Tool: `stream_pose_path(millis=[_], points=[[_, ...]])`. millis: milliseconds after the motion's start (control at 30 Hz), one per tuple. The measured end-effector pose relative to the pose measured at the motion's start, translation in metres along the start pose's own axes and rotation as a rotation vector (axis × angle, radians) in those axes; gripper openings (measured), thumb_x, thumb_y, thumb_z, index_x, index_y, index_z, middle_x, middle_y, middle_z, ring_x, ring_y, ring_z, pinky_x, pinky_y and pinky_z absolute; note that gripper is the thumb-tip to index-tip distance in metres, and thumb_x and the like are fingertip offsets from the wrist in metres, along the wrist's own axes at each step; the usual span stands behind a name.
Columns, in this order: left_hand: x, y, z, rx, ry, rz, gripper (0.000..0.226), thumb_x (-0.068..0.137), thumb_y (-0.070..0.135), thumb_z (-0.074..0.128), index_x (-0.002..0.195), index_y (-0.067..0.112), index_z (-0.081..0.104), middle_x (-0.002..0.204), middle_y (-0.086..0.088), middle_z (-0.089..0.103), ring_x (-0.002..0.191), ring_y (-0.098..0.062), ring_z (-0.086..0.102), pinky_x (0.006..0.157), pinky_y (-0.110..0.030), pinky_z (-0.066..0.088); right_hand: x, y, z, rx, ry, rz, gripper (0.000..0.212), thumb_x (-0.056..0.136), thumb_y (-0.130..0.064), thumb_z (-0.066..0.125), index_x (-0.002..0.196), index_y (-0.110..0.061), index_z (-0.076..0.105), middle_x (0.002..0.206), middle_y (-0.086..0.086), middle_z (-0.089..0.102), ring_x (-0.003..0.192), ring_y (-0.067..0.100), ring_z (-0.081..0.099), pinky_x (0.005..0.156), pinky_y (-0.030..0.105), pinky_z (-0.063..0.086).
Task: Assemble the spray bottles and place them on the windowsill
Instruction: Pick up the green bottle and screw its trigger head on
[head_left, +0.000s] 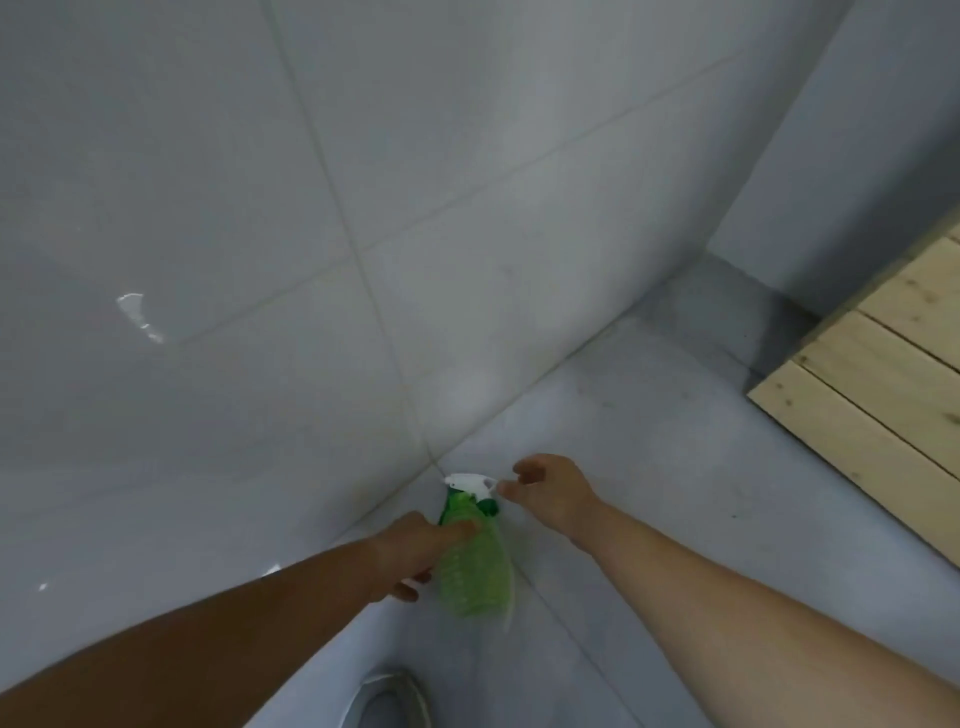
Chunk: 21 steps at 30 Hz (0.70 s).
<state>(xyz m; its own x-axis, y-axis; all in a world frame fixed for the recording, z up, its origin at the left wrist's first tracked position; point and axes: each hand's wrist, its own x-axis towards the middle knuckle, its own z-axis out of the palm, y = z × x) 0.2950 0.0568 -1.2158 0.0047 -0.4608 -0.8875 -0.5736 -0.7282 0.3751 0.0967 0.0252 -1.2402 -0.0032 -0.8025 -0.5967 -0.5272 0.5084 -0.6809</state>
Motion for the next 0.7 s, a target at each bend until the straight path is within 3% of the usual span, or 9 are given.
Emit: stream_pose_path(millis=[200,333,400,567,700], points=[[0.023,-0.015,0.018,-0.007,-0.013,0.001,0.064,0.086,0.066,0.068,0.124,0.014,0.066,0.121,-0.011,0.073,0.113,-0.026,0.07,0.081,-0.033,0.055,0.033,0.008,0.026,-0.062,0.056,0.003,0.064,0.075,-0.039,0.08,0.129,-0.011,0.059,0.127,0.01,0.062,0.111,0.022,0.061,0.091,0.026,0.047],[0.023,-0.025,0.019,-0.095,-0.011,0.001,0.06,0.088,0.061,0.068,0.12,0.011,0.069,0.117,-0.013,0.076,0.094,-0.022,0.072,0.079,-0.031,0.058,0.042,0.008,0.037,-0.153,0.071,-0.027,0.071,0.071,-0.044,0.082,0.131,-0.011,0.061,0.129,0.009,0.062,0.114,0.022,0.061,0.097,0.031,0.05],[0.021,-0.034,0.014,-0.141,-0.026,-0.011,0.063,0.084,0.062,0.072,0.121,0.011,0.068,0.116,-0.012,0.076,0.093,-0.021,0.072,0.08,-0.032,0.06,0.045,0.007,0.043,-0.193,0.077,-0.037,0.072,0.07,-0.046,0.082,0.129,-0.011,0.062,0.13,0.01,0.062,0.113,0.023,0.062,0.096,0.031,0.051],[0.017,-0.049,0.005,-0.208,-0.051,-0.01,0.082,0.062,0.065,0.071,0.124,0.012,0.067,0.116,-0.011,0.077,0.1,-0.025,0.077,0.076,-0.031,0.061,0.046,0.003,0.05,-0.269,0.065,-0.048,0.054,0.067,-0.04,0.085,0.107,-0.008,0.071,0.105,0.009,0.072,0.089,0.021,0.068,0.078,0.033,0.058],[0.014,-0.056,0.003,-0.212,-0.065,0.005,0.079,0.066,0.065,0.073,0.125,0.013,0.065,0.116,-0.009,0.077,0.103,-0.025,0.077,0.084,-0.034,0.063,0.044,0.002,0.052,-0.344,0.07,-0.048,0.048,0.071,-0.038,0.082,0.101,-0.003,0.066,0.097,0.011,0.068,0.08,0.017,0.057,0.066,0.028,0.046]])
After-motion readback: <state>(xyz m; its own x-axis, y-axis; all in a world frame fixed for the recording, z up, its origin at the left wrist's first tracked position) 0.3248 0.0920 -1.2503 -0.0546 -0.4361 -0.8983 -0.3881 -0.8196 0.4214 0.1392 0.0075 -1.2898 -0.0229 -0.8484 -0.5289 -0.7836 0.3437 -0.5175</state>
